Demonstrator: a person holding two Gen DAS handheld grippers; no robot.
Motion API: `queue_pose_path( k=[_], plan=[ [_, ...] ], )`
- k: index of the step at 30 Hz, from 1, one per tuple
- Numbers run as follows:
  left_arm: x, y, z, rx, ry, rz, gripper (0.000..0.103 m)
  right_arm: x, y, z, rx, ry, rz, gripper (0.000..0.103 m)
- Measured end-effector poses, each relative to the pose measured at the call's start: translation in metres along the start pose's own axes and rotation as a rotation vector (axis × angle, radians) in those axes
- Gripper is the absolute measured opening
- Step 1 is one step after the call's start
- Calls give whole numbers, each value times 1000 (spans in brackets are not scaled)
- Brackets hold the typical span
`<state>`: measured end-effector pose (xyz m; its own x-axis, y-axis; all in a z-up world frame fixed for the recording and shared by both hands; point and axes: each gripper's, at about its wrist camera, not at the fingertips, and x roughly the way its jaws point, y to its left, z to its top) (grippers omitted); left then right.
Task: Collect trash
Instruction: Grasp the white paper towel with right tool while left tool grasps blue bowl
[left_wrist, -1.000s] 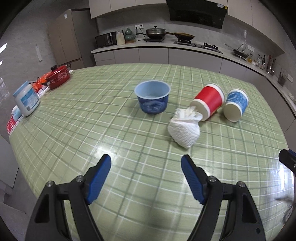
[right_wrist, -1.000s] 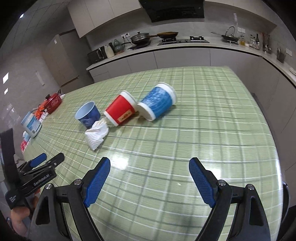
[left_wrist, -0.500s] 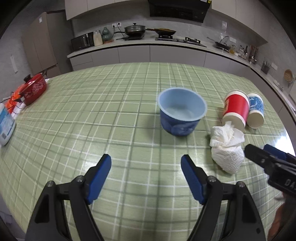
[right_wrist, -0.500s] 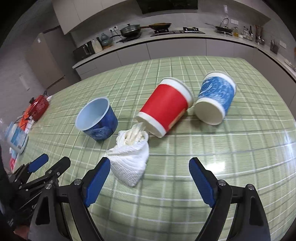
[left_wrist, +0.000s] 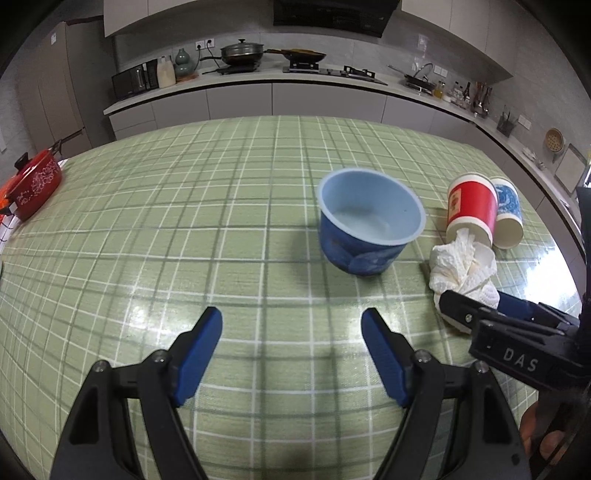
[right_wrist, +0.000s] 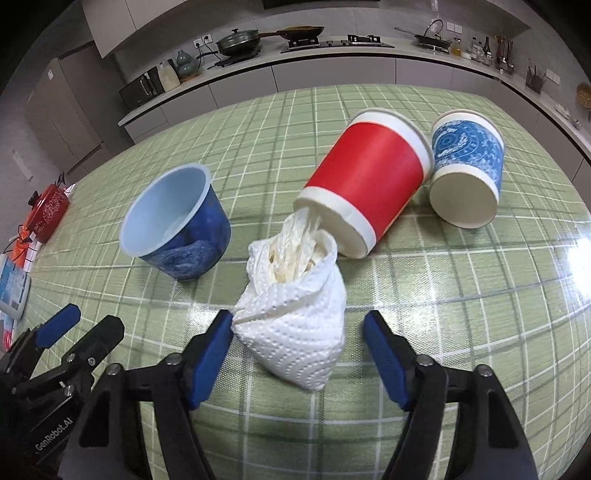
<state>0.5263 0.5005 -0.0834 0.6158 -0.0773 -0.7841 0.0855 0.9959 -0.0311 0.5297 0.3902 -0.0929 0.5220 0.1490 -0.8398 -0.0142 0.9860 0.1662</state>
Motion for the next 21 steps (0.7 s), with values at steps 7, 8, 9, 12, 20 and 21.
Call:
queue_pose_path(
  k=[7, 8, 9, 12, 20, 21],
  plan=[
    [6, -17, 7, 19, -2, -27, 79, -12, -15, -5, 3, -32, 30, 44],
    [7, -20, 7, 23, -2, -30, 79, -16, -19, -6, 8, -38, 38, 44],
    [7, -23, 7, 27, -3, -35, 79, -19, -23, -6, 12, -43, 46, 43],
    [8, -31, 8, 39, -15, -48, 79, -37, -31, -6, 7, -81, 65, 43],
    [20, -46, 15, 11, -1, -39, 79, -67, -46, 4, -18, -140, 124, 43],
    [21, -46, 15, 9, 1, -33, 79, -68, -47, 3, -25, -134, 128, 43]
  ],
)
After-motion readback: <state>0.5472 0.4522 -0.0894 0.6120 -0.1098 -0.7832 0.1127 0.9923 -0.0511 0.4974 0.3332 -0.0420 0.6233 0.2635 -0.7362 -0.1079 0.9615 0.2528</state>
